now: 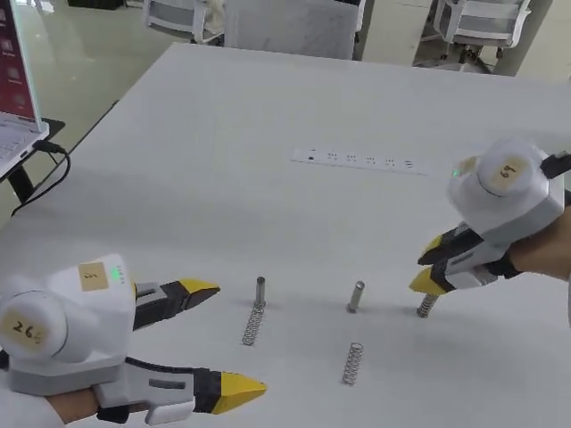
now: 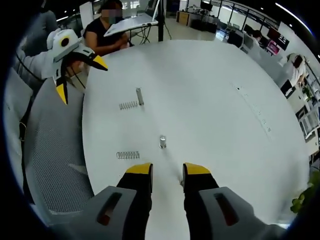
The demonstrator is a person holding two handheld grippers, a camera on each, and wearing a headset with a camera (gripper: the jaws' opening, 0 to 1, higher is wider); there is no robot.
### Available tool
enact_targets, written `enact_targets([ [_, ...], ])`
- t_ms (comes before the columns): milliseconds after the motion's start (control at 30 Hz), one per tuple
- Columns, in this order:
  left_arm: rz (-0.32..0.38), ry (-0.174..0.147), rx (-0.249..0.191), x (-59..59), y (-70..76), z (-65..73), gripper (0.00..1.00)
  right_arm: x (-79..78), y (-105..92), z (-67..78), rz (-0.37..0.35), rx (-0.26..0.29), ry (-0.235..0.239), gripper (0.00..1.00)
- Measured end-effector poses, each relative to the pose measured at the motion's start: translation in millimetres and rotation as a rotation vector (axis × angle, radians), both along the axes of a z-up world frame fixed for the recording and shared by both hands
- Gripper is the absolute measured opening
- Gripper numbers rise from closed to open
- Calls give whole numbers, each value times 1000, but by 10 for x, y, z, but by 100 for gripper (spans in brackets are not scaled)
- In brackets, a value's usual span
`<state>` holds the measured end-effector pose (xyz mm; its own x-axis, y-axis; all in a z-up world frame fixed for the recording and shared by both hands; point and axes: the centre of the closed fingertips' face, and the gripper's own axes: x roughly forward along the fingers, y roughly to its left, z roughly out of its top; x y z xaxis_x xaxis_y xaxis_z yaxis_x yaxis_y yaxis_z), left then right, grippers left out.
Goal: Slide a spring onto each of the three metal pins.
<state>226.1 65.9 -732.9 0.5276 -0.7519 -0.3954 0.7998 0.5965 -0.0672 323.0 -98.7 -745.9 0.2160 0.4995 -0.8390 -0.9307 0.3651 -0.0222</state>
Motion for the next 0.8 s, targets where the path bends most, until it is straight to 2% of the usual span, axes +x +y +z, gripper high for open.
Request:
enact_targets([
  [100, 1, -1, 0, -10, 1, -6, 70, -151, 93, 28, -31, 93, 6, 24],
  [200, 0, 0, 1, -20, -2, -13, 70, -221, 103, 2, -51, 130, -2, 28],
  [267, 0, 1, 0, -21, -8, -21, 70, -315, 176, 8, -69, 198, 1, 31],
  [467, -7, -1, 1, -30, -46, -23, 70, -463, 149, -99, -158, 308, 23, 37],
  [667, -8, 1, -2, -40, -62, -37, 69, -583, 118, -144, -199, 380, -9, 45],
  [800, -11, 5, -3, -48, -89, -53, 69, -698, 92, -205, -216, 391, -8, 47],
])
